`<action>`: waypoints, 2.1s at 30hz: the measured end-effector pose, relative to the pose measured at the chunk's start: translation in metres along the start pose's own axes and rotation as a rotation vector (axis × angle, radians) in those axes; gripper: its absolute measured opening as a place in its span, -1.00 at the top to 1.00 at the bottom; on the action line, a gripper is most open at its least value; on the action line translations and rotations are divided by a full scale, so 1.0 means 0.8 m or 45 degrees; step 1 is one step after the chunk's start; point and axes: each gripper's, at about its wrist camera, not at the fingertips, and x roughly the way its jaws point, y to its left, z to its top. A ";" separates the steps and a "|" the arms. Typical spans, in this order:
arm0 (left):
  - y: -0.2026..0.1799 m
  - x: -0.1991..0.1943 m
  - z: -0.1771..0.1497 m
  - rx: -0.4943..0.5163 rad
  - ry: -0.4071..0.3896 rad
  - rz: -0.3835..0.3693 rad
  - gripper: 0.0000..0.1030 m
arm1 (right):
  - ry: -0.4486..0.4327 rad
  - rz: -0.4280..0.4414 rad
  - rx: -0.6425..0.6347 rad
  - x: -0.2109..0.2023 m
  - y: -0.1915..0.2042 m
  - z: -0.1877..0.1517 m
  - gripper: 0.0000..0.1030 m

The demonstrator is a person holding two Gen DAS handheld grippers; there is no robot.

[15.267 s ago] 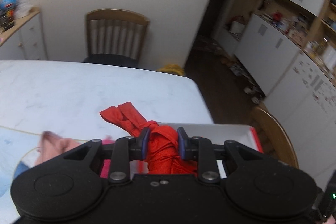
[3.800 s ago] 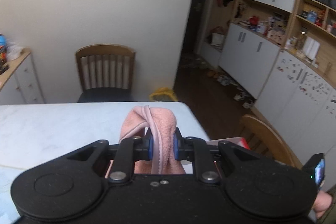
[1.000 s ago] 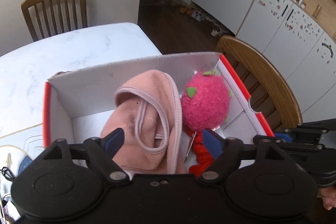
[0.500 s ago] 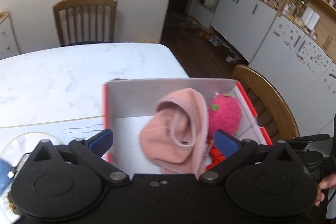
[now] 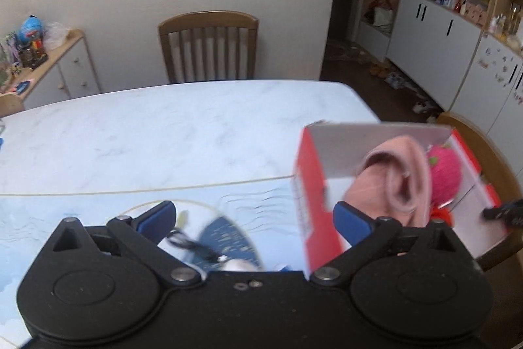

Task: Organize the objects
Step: 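Move the left gripper back toward the blue card and cables, then close the left gripper on the blue card box and lift it, then carry the blue card box into the white box and open the left gripper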

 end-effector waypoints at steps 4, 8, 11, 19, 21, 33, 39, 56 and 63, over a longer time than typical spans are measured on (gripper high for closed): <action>0.001 0.013 -0.030 0.091 0.048 0.022 -0.97 | 0.007 -0.014 -0.005 0.000 0.002 0.001 0.87; 0.002 0.026 -0.063 0.128 0.079 0.018 -0.97 | 0.012 -0.025 -0.011 0.001 0.004 0.001 0.87; 0.000 0.032 -0.087 0.184 0.096 0.000 -0.97 | 0.019 -0.031 -0.011 0.003 0.005 0.001 0.87; -0.022 0.050 -0.129 0.392 0.131 0.018 -0.97 | 0.046 -0.050 -0.020 0.007 0.009 -0.001 0.87; -0.027 0.056 -0.134 0.429 0.130 0.024 -0.97 | 0.048 -0.058 -0.029 0.007 0.011 -0.001 0.87; -0.030 0.078 -0.135 0.403 0.123 0.033 -0.56 | 0.051 -0.061 -0.039 0.007 0.012 -0.002 0.87; -0.030 0.075 -0.136 0.398 0.111 0.017 -0.34 | 0.051 -0.061 -0.040 0.007 0.012 -0.001 0.87; -0.003 0.020 -0.124 0.113 0.042 -0.035 -0.28 | 0.051 -0.053 -0.043 0.008 0.012 -0.003 0.87; -0.001 -0.011 -0.095 -0.017 0.022 -0.050 -0.28 | 0.046 -0.047 -0.043 0.007 0.011 -0.003 0.87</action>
